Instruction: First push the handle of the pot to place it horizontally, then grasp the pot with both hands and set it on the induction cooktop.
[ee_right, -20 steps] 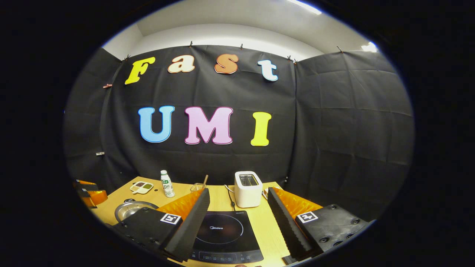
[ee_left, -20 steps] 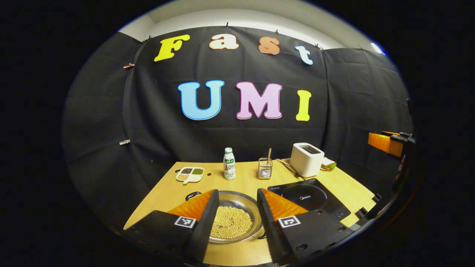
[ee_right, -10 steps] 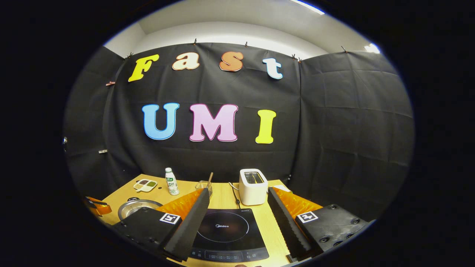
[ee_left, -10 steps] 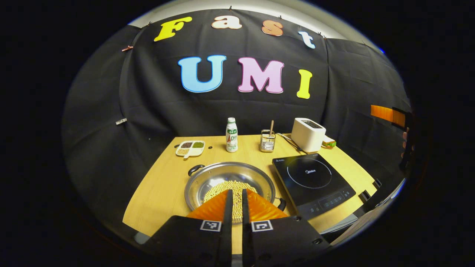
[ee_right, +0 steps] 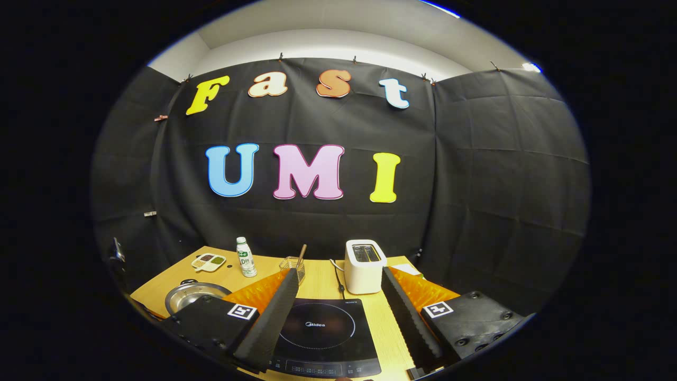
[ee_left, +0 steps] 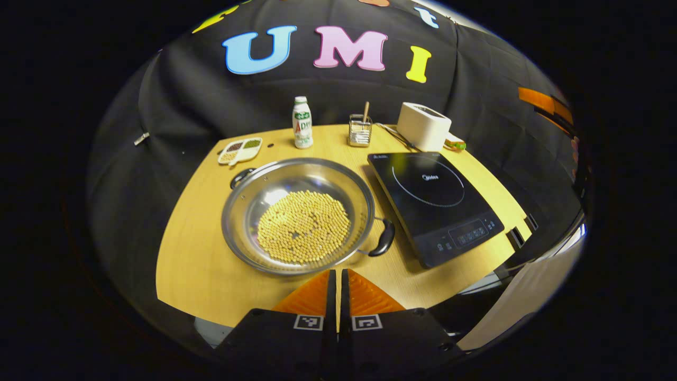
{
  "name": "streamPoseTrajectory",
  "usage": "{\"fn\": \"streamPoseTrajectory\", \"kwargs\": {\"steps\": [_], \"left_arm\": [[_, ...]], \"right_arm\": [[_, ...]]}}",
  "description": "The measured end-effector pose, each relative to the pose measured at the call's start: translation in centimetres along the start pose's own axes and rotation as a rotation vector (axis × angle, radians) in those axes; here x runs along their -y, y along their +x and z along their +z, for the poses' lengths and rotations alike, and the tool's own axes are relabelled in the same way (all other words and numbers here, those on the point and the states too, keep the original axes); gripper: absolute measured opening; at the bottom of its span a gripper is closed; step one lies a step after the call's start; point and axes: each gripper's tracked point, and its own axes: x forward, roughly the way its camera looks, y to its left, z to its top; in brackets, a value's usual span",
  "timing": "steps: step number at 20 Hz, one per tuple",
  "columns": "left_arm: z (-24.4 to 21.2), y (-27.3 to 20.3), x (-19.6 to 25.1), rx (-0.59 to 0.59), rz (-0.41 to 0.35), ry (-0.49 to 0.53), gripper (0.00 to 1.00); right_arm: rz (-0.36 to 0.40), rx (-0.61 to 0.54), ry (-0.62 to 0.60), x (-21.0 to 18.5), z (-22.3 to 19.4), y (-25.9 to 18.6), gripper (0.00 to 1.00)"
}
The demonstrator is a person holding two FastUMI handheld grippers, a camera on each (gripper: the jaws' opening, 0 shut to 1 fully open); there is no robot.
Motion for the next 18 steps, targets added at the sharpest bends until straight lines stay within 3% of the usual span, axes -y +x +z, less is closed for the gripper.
{"fn": "streamPoseTrajectory", "kwargs": {"steps": [6,12,18], "left_arm": [[-1.8,4.1,0.5,-0.125,-0.019,-0.016,0.05],[-2.9,7.3,0.8,-0.232,0.019,0.142,0.05],[-1.3,9.5,3.1,-0.244,-0.012,0.194,0.05]], "right_arm": [[0.023,-0.021,0.023,1.3,-0.7,1.4,0.98],[0.026,-0.027,0.034,2.8,-1.0,2.0,0.98],[-0.01,-0.062,0.054,5.1,-1.9,2.4,0.98]]}}
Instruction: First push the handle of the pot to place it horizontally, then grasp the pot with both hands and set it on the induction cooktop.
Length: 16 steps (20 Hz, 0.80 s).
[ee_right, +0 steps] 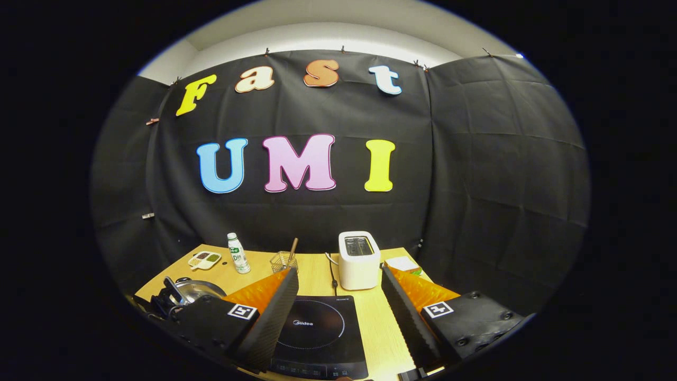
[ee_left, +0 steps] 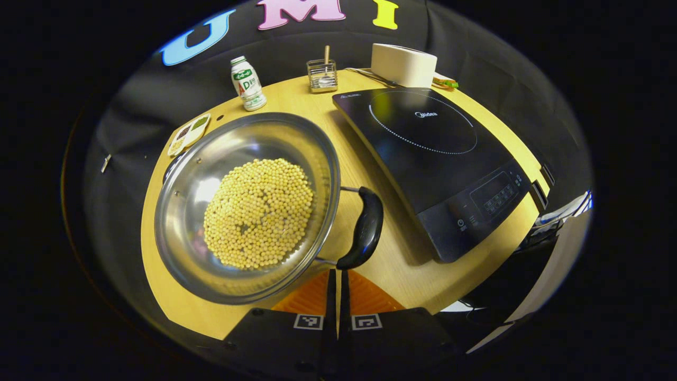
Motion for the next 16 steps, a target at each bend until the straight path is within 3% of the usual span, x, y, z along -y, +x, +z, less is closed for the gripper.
{"fn": "streamPoseTrajectory", "kwargs": {"steps": [11,16], "left_arm": [[3.3,1.7,1.2,0.001,0.001,-0.014,0.05],[5.7,2.6,1.8,0.022,-0.02,-0.068,0.05]], "right_arm": [[-0.042,-0.024,0.011,2.6,-0.7,0.5,0.98],[-0.039,-0.025,0.006,2.9,-0.8,0.7,0.98]]}}
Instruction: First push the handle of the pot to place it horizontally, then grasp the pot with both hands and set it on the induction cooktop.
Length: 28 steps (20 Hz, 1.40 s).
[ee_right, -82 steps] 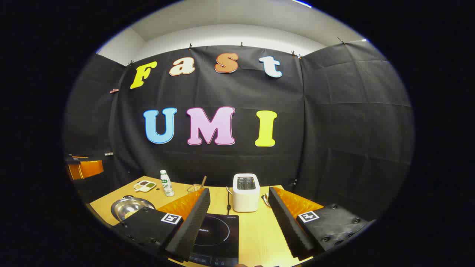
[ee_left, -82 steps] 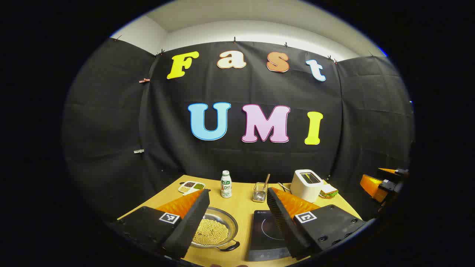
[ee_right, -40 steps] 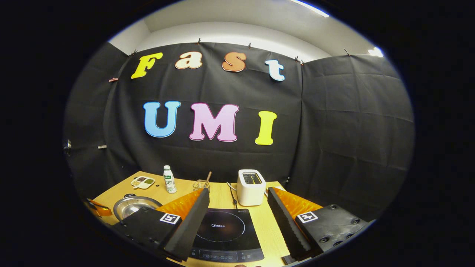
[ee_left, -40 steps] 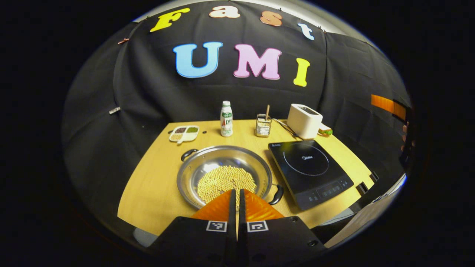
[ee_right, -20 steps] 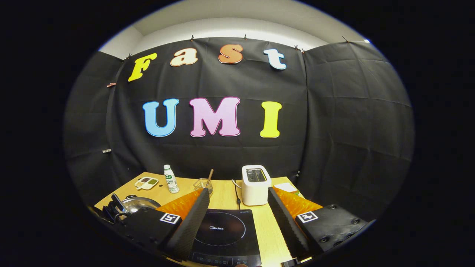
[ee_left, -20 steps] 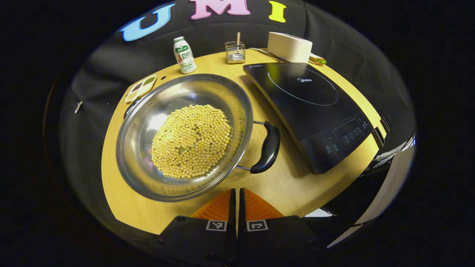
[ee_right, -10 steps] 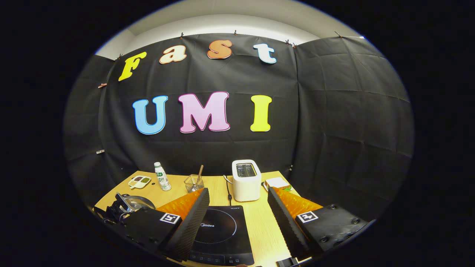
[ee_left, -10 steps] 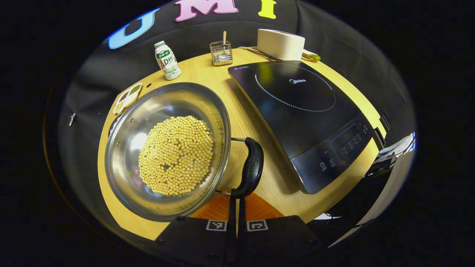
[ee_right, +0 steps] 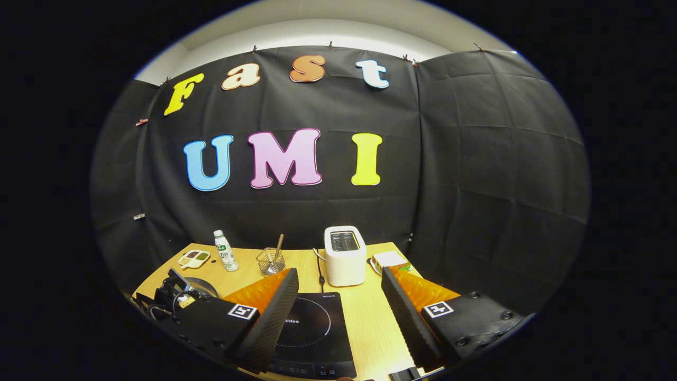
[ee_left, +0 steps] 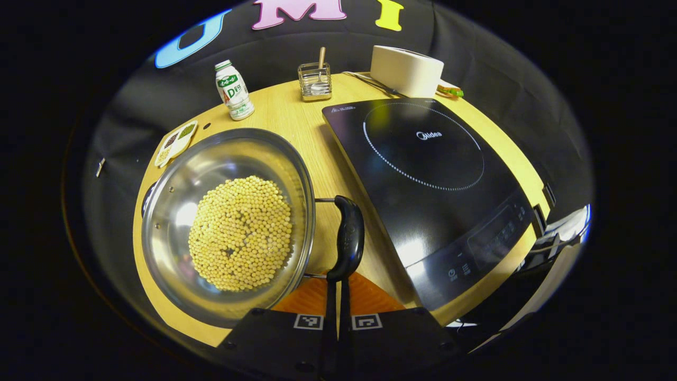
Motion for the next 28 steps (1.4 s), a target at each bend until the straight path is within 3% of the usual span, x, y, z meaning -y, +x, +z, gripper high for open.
{"fn": "streamPoseTrajectory", "kwargs": {"steps": [11,28], "left_arm": [[4.7,1.8,0.6,0.03,-0.031,-0.043,0.05],[9.0,3.9,-0.4,0.053,-0.017,0.021,0.05]], "right_arm": [[-0.029,-0.011,-0.018,1.6,-0.4,0.4,0.98],[-0.086,-0.028,-0.021,3.4,-0.8,-0.3,0.98]]}}
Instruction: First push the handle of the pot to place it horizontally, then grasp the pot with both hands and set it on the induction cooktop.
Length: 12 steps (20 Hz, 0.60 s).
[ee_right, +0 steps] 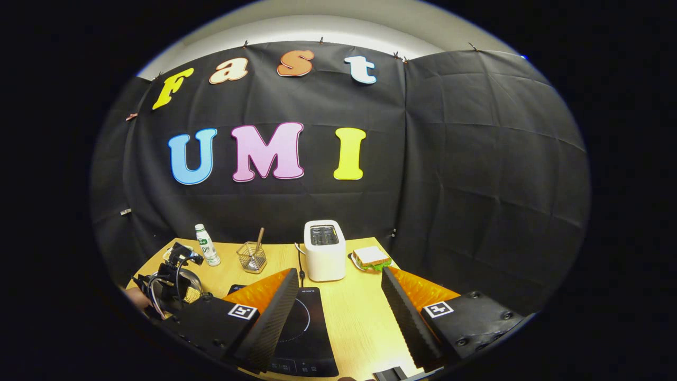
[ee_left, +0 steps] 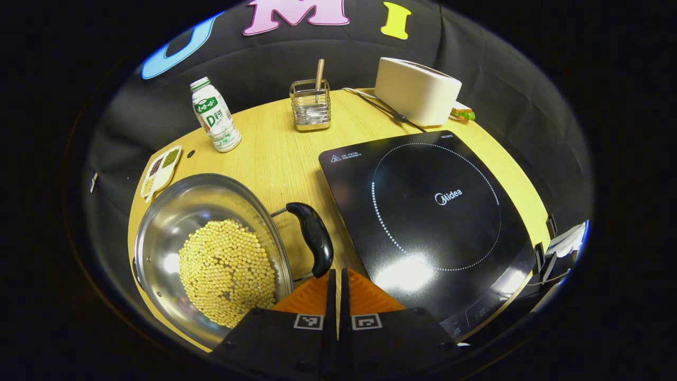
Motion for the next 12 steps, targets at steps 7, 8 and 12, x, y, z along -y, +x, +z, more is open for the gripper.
{"fn": "streamPoseTrajectory", "kwargs": {"steps": [7,8,12], "left_arm": [[0.1,-2.4,1.4,0.077,-0.033,-0.007,0.05],[0.1,-3.0,1.6,0.096,-0.038,-0.012,0.05],[-0.3,-6.3,2.3,0.189,-0.089,-0.099,0.06]], "right_arm": [[0.013,-0.014,-0.005,-1.5,-0.5,-0.5,0.98],[0.022,-0.017,-0.006,-2.0,-0.5,-0.6,0.98],[0.069,-0.041,0.0,-4.5,-1.2,-0.8,0.98]]}}
